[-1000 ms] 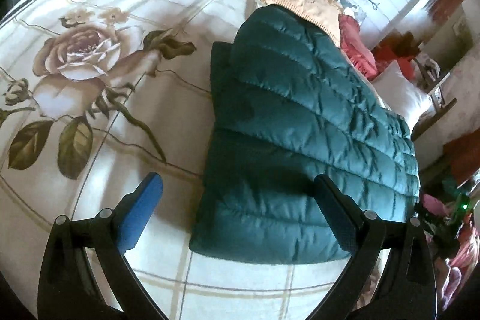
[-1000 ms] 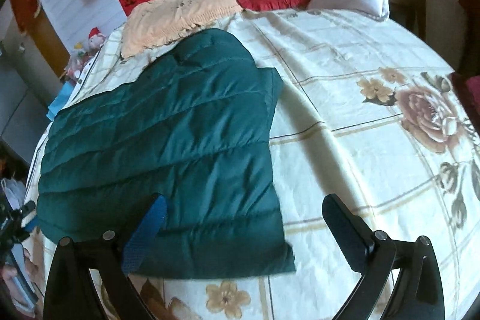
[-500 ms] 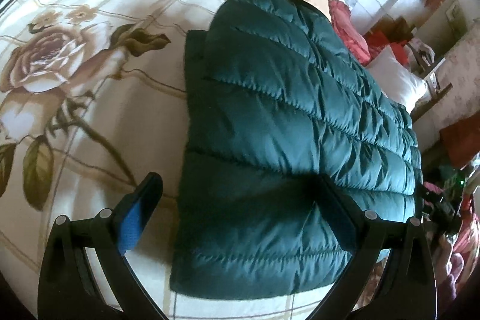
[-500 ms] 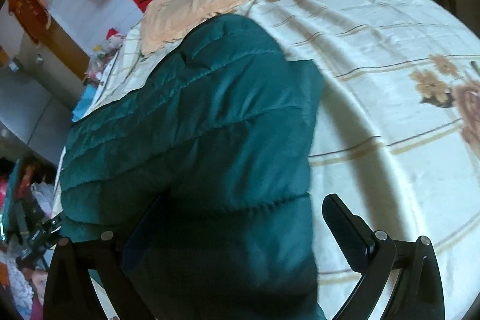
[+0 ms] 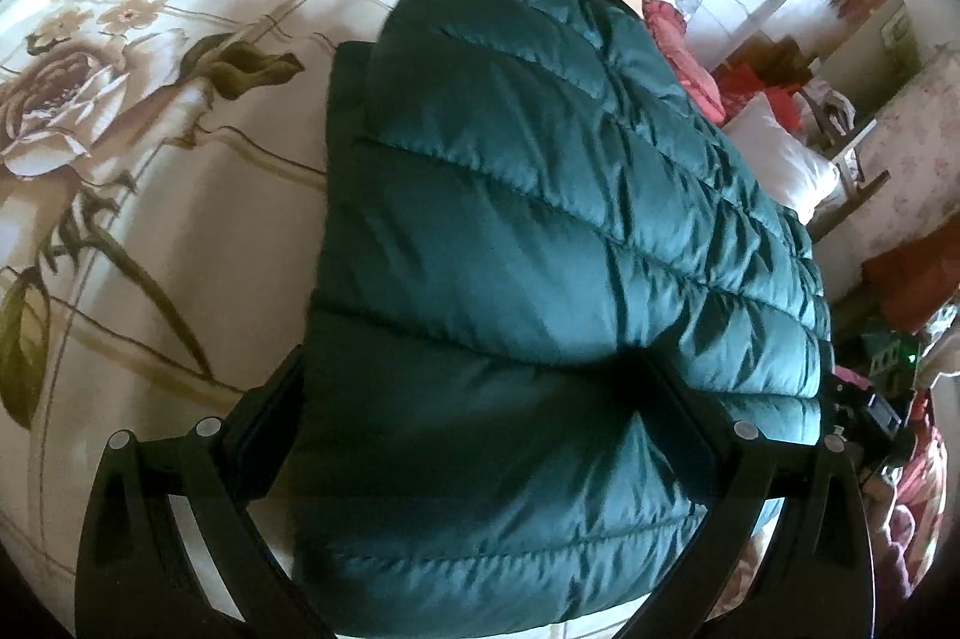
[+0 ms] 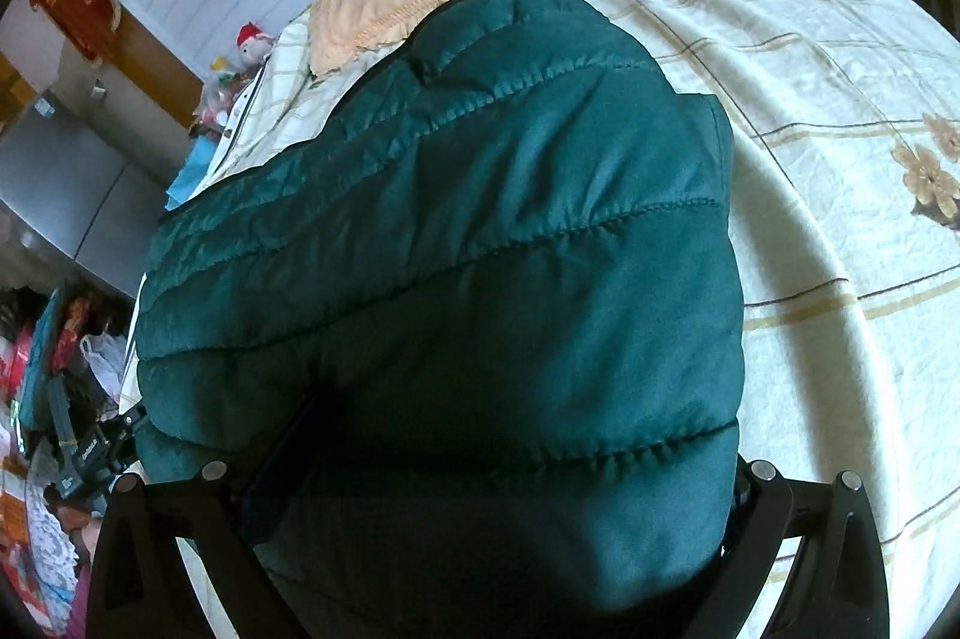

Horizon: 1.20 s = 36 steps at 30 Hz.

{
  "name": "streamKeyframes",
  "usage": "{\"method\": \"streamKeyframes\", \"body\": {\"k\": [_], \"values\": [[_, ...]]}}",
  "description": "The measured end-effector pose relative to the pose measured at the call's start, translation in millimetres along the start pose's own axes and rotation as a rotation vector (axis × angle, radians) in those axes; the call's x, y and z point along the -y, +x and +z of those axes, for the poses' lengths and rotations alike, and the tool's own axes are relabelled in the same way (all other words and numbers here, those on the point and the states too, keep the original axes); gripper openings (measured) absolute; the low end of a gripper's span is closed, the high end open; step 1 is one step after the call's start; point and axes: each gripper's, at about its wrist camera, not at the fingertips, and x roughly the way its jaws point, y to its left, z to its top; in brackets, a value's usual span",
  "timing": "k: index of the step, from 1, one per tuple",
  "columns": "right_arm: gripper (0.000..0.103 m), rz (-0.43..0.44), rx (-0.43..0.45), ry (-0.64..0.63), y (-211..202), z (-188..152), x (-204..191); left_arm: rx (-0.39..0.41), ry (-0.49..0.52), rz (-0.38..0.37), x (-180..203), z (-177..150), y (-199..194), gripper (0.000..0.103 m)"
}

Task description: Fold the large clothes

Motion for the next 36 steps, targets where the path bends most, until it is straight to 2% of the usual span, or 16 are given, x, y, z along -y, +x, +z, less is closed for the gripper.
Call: {"method": "streamKeyframes", "body": {"k": [2, 4, 6, 9, 12, 18, 21, 23, 25, 27, 29, 32, 36], "values": [[0.099, -0.009, 0.021, -0.01, -2.1, -1.8, -5.8, 0.006, 0.026, -0.002, 5.3, -1.9, -1.2, 0.101], [0.086, -0.022, 0.042, -0.033, -7.3, -5.1, -14.7, 0.017, 0.046, -0.016, 8.7, -4.3, -5.4, 0.088], [0.065, -0.028, 0.052, -0.048, -15.6, -7.0, -21.8, 0.026, 0.062, -0.025, 12.1, -6.6, -13.4, 0.078], [0.046, -0.019, 0.061, -0.068, -31.6, -8.2, -30.2, 0.04, 0.08, -0.039, 16.6, -9.6, -30.3, 0.064], [0.04, -0.002, 0.069, -0.099, -48.4, -14.6, -41.5, 0.044, 0.091, -0.064, 20.6, -15.1, -46.1, 0.059], [0.039, 0.078, 0.07, -0.125, -85.3, -41.2, -50.8, 0.026, 0.147, -0.103, 23.2, -47.5, -91.0, 0.056], [0.039, 0.114, 0.048, -0.109, -98.6, -62.9, -46.4, -0.002, 0.165, -0.09, 18.6, -69.4, -107.8, 0.056], [0.04, 0.103, 0.02, -0.091, -99.5, -79.5, -41.0, -0.025, 0.156, -0.064, 13.5, -80.8, -109.0, 0.056], [0.049, 0.033, 0.001, -0.077, -94.3, -92.2, -33.6, -0.051, 0.147, -0.032, 7.2, -92.5, -104.4, 0.062], [0.07, -0.087, -0.009, -0.058, -84.8, -100.5, -23.0, -0.049, 0.124, -0.006, 3.0, -98.7, -101.0, 0.072], [0.08, -0.122, 0.005, -0.031, -83.3, -104.5, -15.1, -0.024, 0.11, 0.027, 1.5, -103.0, -106.5, 0.074], [0.082, -0.183, 0.042, -0.019, -94.4, -107.3, -14.0, 0.013, 0.133, 0.102, 8.5, -106.8, -120.0, 0.074], [0.082, -0.275, 0.089, -0.064, -116.0, -114.3, -27.3, 0.104, 0.194, 0.208, 26.8, -118.7, -144.2, 0.074]]}}
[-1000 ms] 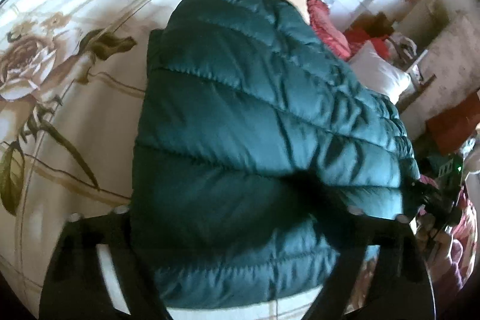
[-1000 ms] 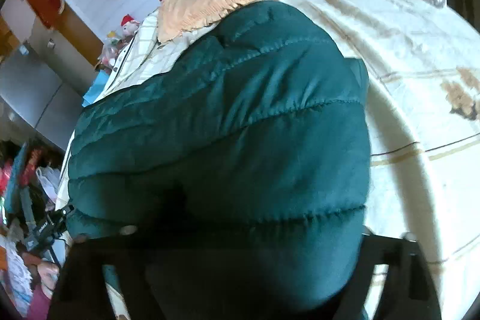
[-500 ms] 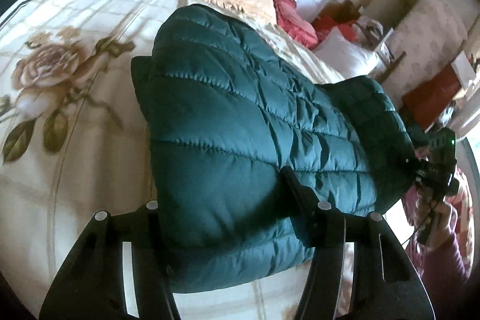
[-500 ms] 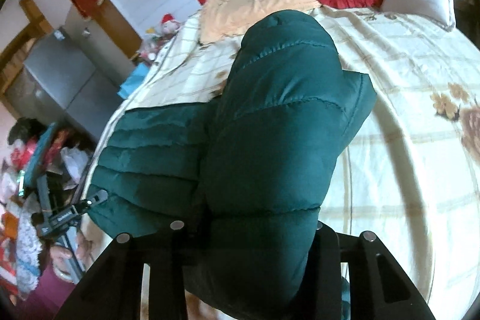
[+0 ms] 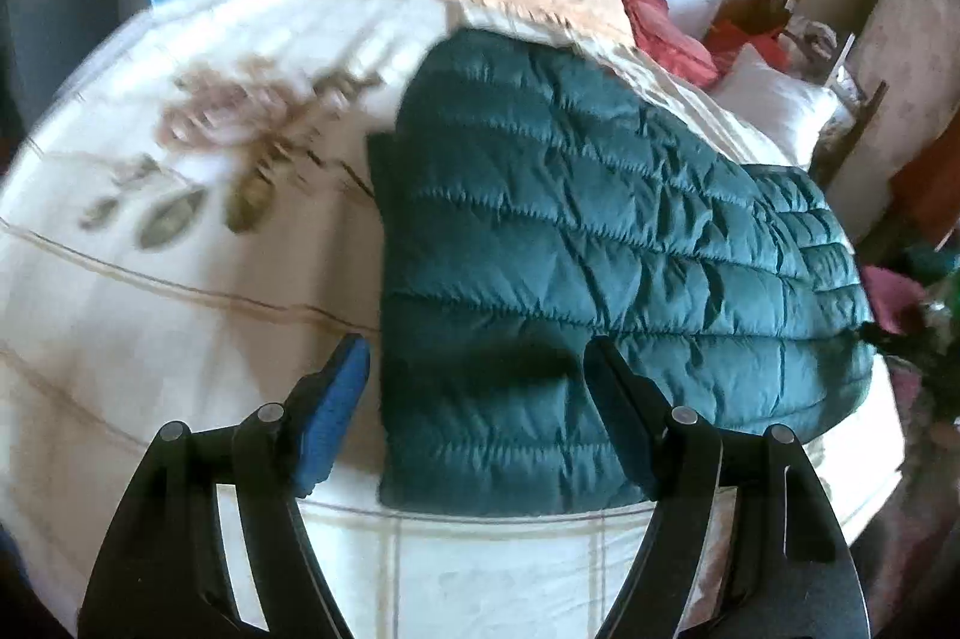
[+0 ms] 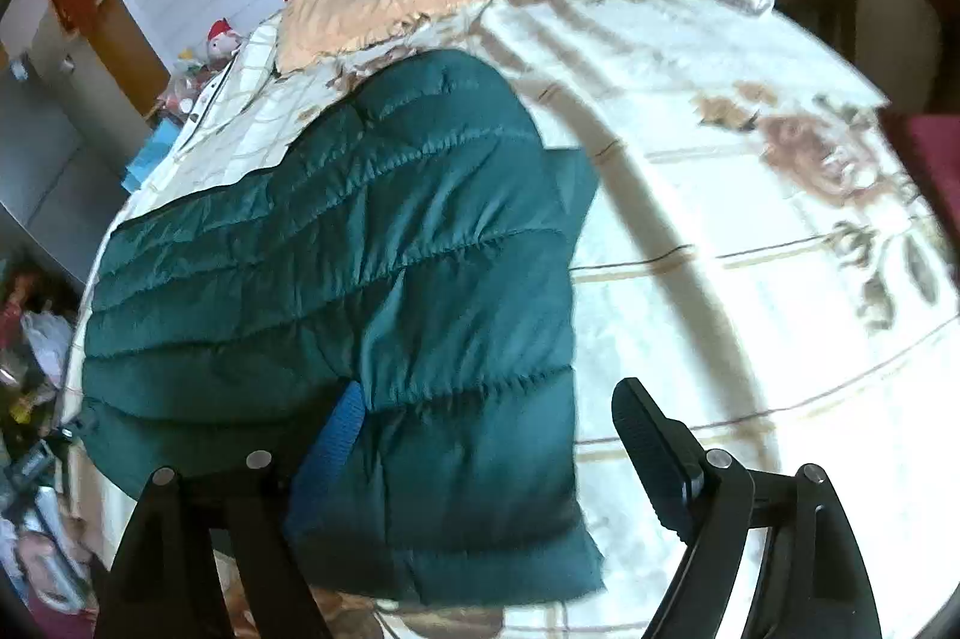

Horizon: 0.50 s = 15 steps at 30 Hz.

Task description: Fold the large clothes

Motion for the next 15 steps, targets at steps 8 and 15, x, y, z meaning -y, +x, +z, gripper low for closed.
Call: {"method": "streamKeyframes", "body": {"k": [8, 15], "values": [[0.082, -0.056, 0.155, -0.063, -58.6, -24.3, -33.1, 0.1, 0.05, 0.08, 31.2, -16.9, -28.1, 0.074], [0.086, -0.018, 0.204, -0.145, -73.7, -52.2, -84.8, 0.154, 0.092, 0.11, 63.2, -29.6, -44.1, 0.075]]}}
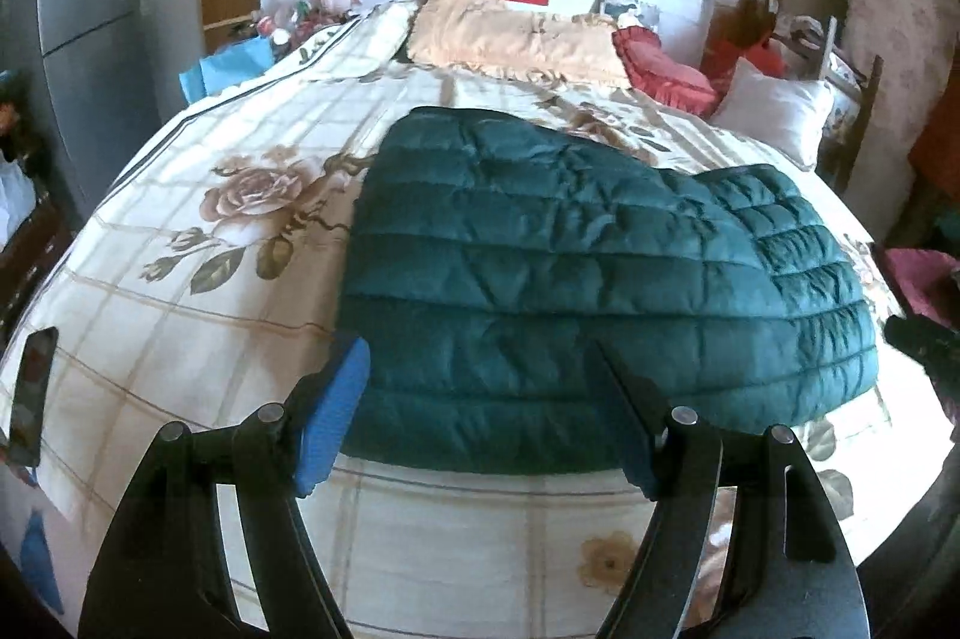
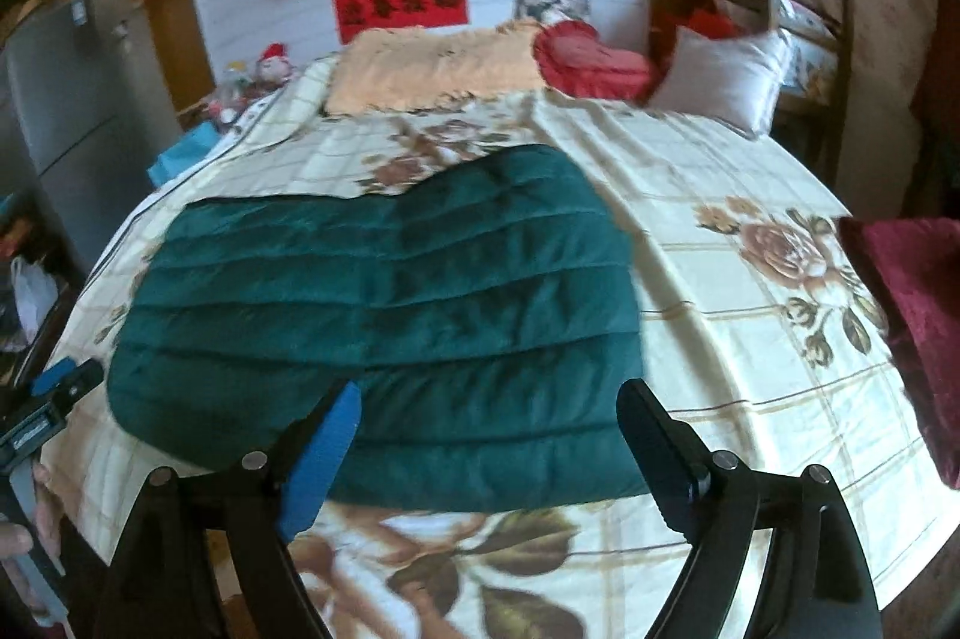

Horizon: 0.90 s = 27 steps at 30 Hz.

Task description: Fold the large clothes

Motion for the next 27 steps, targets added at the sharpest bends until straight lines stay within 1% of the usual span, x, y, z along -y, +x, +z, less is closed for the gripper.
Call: {"method": "streamKeyframes", "body": {"k": [5, 7, 9, 13, 19, 27], "values": [[0.087, 0.031, 0.023, -0.012, -3.3, -12.2, -25.0, 0.025, 0.003, 0.009, 10.9, -3.1, -9.6, 0.075], [0.089, 0.03, 0.031, -0.019, -4.3, -16.3, -33.9, 0.033, -0.005, 0.015, 13.0, -4.6, -12.2, 0.075], [0.094, 0.025, 0.039, -0.028, -5.3, -20.5, -41.6, 0.044, -0.007, 0.022, 15.5, -6.8, -14.5, 0.075], [0.094, 0.02, 0.049, -0.057, -7.9, -27.3, -55.4, 0.057, 0.005, 0.037, 20.5, -12.2, -17.4, 0.075], [0.094, 0.011, 0.058, -0.081, -11.2, -33.3, -64.1, 0.078, 0.016, 0.047, 27.8, -17.0, -22.3, 0.075], [0.094, 0.016, 0.05, -0.063, -11.1, -35.2, -65.4, 0.069, 0.032, 0.059, 34.2, -20.9, -20.3, 0.075]]}}
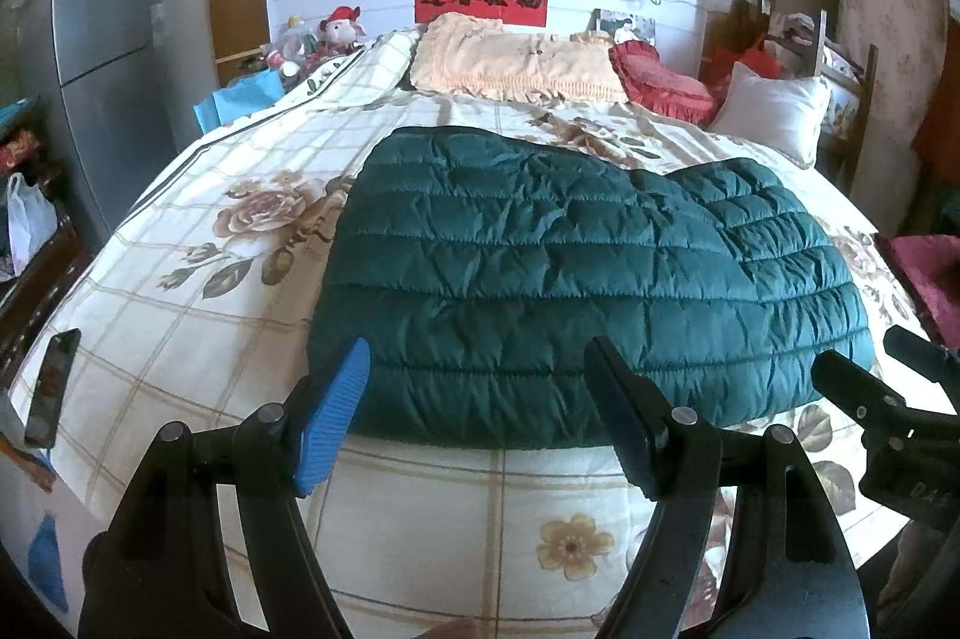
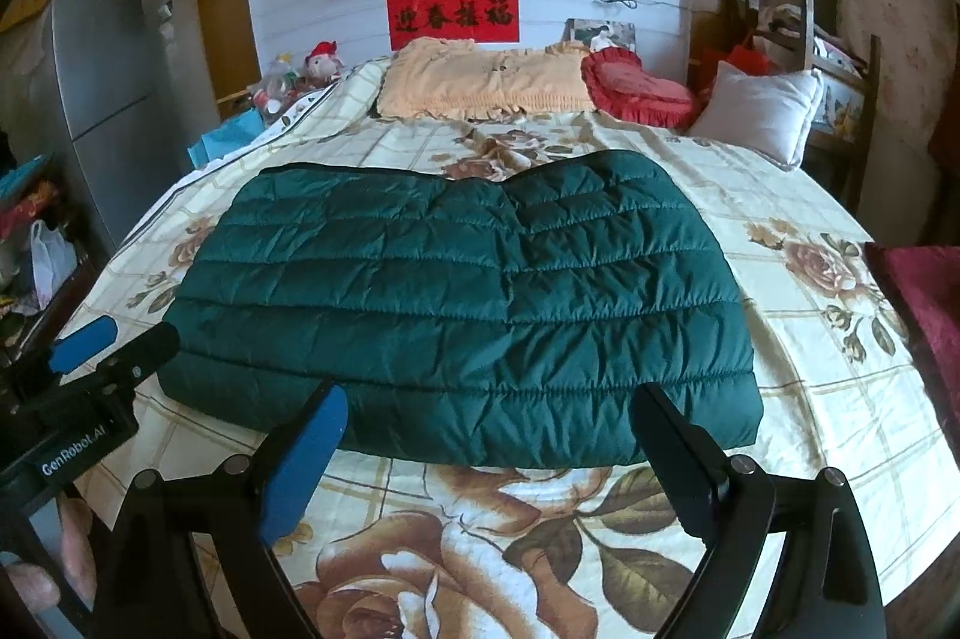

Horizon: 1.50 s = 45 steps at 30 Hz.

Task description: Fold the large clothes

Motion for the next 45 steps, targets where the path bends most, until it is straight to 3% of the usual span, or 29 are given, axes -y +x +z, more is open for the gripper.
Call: {"method": "streamKeyframes", "body": {"k": [45], "values": [[0.094, 0.017, -0.012, 0.013, 6.2, 0.1, -7.1, 0.003, 0.002, 0.019, 2.4, -0.8, 5.9, 0.075]]}}
